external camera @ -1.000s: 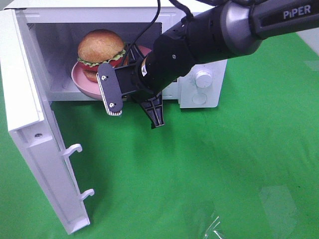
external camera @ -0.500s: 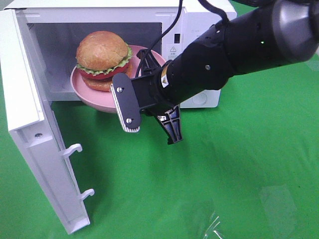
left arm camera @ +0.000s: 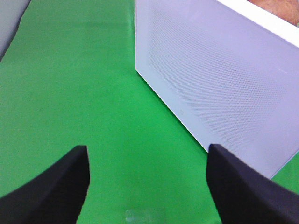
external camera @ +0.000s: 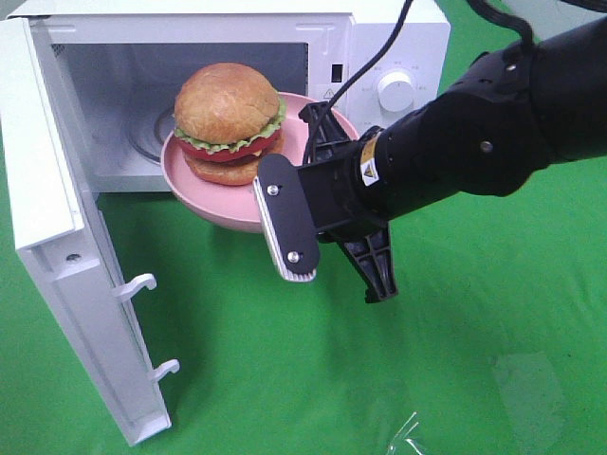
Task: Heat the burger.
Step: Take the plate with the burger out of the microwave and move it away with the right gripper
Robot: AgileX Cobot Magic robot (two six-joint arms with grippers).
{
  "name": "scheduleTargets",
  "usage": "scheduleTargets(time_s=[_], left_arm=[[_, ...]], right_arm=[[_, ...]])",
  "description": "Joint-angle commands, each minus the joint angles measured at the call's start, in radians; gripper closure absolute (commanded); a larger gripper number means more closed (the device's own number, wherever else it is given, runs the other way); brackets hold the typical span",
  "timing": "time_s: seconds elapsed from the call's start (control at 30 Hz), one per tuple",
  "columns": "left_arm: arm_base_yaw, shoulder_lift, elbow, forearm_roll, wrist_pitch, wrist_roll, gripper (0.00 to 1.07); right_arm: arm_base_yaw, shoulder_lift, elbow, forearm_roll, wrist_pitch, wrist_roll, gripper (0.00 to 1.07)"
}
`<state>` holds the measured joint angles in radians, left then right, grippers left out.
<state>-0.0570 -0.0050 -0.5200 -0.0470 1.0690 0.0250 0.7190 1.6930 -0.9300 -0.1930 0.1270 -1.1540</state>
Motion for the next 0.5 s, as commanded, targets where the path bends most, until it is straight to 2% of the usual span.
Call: scheduleTargets(time_s=[0.03,0.07,0.5], left_arm=[[0.002,-0.016,0.002,-0.009,0.002,-0.001,0.41],[0.002,-0.016,0.002,-0.009,0.002,-0.001,0.41],[0.002,-0.016,0.002,-0.009,0.002,-0.001,0.41]], right_arm=[[-0.017,-0.052,0.023,0.005,-0.065,0.027,1.07],[-0.017,-0.085,0.062,0.005,-0.068,0.027,1.07],[-0.009,-0.286,0.250,0.028,-0.067,0.027,1.07]])
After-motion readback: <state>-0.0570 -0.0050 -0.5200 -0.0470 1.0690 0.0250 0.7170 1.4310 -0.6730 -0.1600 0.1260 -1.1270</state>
